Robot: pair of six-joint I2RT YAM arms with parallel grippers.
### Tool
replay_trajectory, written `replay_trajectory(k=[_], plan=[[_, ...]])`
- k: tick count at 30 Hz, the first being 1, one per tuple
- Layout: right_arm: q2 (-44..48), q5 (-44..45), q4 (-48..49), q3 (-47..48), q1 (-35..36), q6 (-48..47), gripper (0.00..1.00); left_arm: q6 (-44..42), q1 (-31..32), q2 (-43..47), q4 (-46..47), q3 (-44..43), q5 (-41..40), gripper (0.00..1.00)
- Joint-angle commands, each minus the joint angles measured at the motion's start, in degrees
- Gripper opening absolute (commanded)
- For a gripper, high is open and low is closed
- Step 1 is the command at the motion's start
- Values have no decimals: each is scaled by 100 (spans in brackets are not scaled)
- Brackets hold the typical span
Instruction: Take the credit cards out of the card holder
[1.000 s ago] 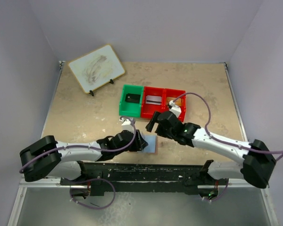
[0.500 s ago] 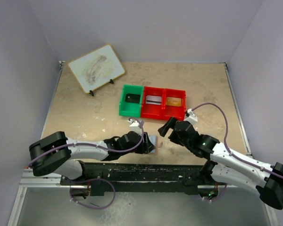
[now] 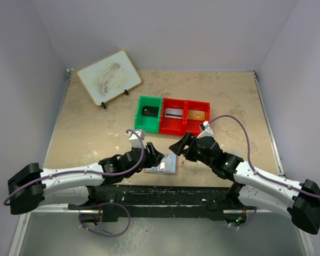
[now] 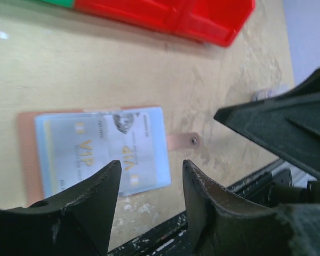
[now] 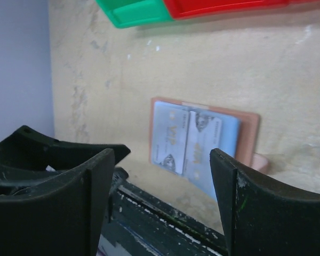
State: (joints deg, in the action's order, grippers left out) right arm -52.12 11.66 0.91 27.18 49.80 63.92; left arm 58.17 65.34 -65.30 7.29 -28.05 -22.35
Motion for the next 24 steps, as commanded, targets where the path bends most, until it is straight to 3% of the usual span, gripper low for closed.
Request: replay_trajectory(k=[1, 5, 13, 24], plan=[[-251, -834, 1505, -192, -7, -222, 72, 523, 5, 795, -1380, 180, -1595, 48], [-817, -1269, 2240, -167, -6, -338, 65, 719, -8, 1082, -2021, 186, -2037, 50], [-2279, -2082, 3589, -247, -8, 43, 55, 770, -39, 499, -2012, 44, -1647, 50], [-3288, -2297, 3228, 34, 12, 14, 51, 302, -48, 298, -1455, -55, -1138, 49]])
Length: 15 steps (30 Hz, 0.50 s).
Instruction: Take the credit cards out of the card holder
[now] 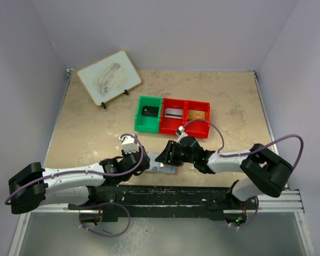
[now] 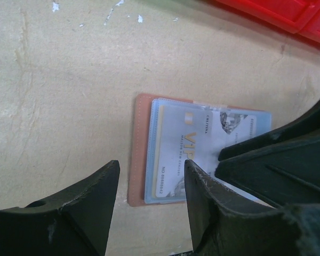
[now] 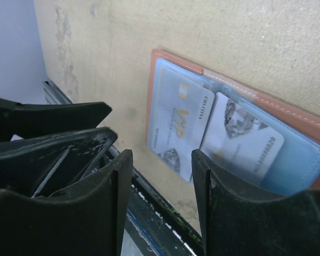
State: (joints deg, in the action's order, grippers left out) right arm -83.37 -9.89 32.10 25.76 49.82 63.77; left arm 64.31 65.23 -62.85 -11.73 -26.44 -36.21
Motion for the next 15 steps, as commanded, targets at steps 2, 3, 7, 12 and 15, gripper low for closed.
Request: replay_trajectory(k=[2, 3, 7, 12, 15], plan=[[-361, -160, 132, 176, 10, 3, 51, -395, -37, 46, 410, -283, 225, 46], [-480, -151, 164, 169, 10, 2, 50, -408, -37, 27, 346, -312, 171, 45], [-799, 151, 422, -71, 10, 317, 50, -526, -256, -66, 299, -385, 350, 40], [-859, 73, 1223, -583, -25, 760, 48, -689, -502, -124, 587, -306, 893, 35], [-1026, -23, 1368, -569, -25, 781, 46, -758, -520, -271, 913, -240, 1235, 32]])
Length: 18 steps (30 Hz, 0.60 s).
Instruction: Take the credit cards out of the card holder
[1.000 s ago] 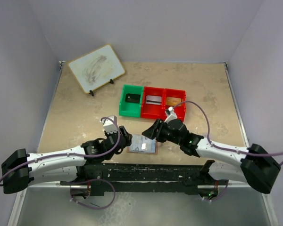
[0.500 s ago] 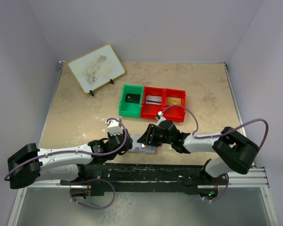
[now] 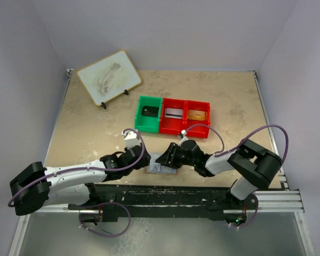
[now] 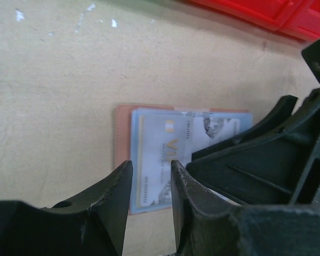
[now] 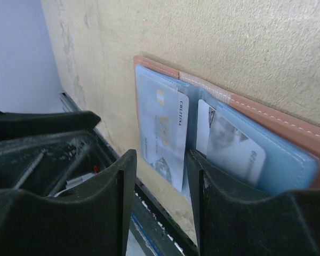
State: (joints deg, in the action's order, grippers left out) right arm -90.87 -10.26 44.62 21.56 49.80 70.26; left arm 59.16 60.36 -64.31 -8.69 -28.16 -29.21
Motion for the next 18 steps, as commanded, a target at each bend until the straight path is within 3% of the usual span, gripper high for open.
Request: replay_trajectory(k=[1, 7, 11, 18], plan=[[-336, -11, 227, -163, -23, 169, 46, -260, -34, -206, 692, -76, 639, 31], [-470, 19, 968, -465, -32, 494, 39, -339, -38, -631, 887, -190, 1071, 22], [-514, -19, 530, -286, -93, 382, 38, -318, -39, -842, 112, -439, 781, 19], [-566, -139, 958, -336, -129, 412, 33, -383, -35, -1051, 304, -342, 955, 12]])
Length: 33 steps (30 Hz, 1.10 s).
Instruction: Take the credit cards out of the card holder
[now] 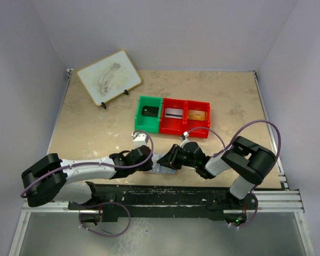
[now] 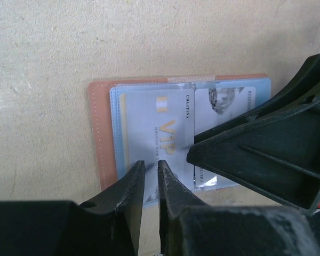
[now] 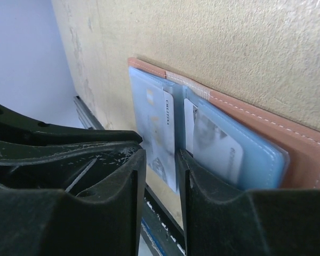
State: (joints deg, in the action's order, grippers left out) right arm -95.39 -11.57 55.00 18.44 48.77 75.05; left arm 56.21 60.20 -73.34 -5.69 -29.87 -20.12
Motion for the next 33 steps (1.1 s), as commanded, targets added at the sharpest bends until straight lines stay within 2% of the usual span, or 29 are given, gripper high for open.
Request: replay_trajectory(k=[1, 4, 7, 16, 20, 28, 33], plan=[[-104, 15, -73, -36, -26, -50, 33, -8, -19, -191, -73, -189, -15, 11], [-83, 62, 2, -121, -50, 6, 31, 140, -25, -156, -254, -151, -130, 10], [-158, -24, 194, -149, -78, 24, 22, 197, -18, -17, -237, -63, -157, 9], [-384, -162, 554, -152, -88, 56, 18, 132, -24, -89, -319, -36, -141, 9], [-411, -227, 361, -3, -87, -111, 18, 119, -19, -75, -167, 29, -53, 8], [-185, -249, -118, 195, -87, -433, 1, 176, -18, 4, -219, 50, -172, 8], [189, -104, -344, 119, -87, -444, 0, 214, -20, 78, -285, 60, -289, 8]])
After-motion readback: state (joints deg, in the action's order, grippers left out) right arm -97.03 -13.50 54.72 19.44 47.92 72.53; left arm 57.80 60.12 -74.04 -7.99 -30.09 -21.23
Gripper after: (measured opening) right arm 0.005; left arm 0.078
